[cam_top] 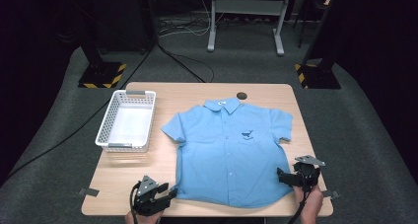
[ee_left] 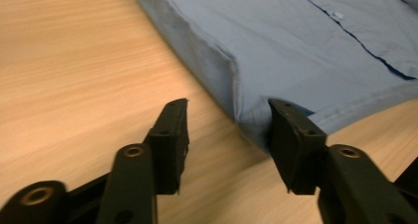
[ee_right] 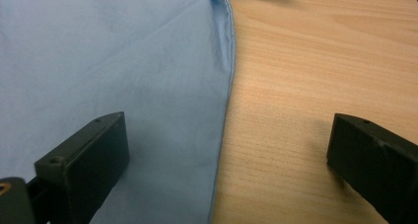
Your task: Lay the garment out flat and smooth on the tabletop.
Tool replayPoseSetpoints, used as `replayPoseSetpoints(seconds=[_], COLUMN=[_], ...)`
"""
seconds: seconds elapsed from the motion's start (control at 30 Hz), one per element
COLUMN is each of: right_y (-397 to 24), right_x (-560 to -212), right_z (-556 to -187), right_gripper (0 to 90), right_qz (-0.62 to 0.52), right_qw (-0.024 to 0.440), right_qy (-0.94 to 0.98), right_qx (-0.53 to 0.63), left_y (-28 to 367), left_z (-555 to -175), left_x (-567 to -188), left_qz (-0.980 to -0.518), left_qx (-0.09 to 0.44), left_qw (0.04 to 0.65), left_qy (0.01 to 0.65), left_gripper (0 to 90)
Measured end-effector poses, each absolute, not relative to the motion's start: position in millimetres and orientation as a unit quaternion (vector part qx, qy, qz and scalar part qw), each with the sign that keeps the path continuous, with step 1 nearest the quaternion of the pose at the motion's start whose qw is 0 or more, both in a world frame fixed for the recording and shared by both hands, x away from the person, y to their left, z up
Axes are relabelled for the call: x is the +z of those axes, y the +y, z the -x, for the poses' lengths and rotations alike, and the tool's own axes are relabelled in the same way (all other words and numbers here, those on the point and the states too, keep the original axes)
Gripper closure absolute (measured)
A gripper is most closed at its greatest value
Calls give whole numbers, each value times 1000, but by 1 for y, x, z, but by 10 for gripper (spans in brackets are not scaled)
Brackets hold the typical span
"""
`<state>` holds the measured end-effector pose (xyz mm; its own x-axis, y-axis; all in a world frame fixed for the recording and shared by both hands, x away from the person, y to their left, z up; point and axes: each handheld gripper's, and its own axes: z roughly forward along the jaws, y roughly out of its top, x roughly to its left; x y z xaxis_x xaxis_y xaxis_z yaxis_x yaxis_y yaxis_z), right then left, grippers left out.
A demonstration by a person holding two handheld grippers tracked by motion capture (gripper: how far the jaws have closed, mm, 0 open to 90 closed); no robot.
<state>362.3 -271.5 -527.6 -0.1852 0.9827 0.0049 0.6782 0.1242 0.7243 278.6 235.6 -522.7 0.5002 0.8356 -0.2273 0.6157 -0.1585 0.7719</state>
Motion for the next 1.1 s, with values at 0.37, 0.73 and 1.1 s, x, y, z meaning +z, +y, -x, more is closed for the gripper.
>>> replayPoseSetpoints(seconds=[0.37,0.73,1.1], right_y=[-272,-271,-272], right_x=[-528,-528,-528], right_z=[-363,-363,-363], right_gripper=[16,16,16], right_qz=[-588,-589,-589], right_qw=[250,250,250], right_qy=[706,706,706], right_qx=[305,305,305], left_y=[253,194,184], left_z=[-273,-374,-452], left_x=[-504,-476,-513], left_qz=[-726,-785,-798], left_qx=[145,145,109], left_qw=[457,450,400], left_qy=[493,400,437], left_gripper=[248,133,123])
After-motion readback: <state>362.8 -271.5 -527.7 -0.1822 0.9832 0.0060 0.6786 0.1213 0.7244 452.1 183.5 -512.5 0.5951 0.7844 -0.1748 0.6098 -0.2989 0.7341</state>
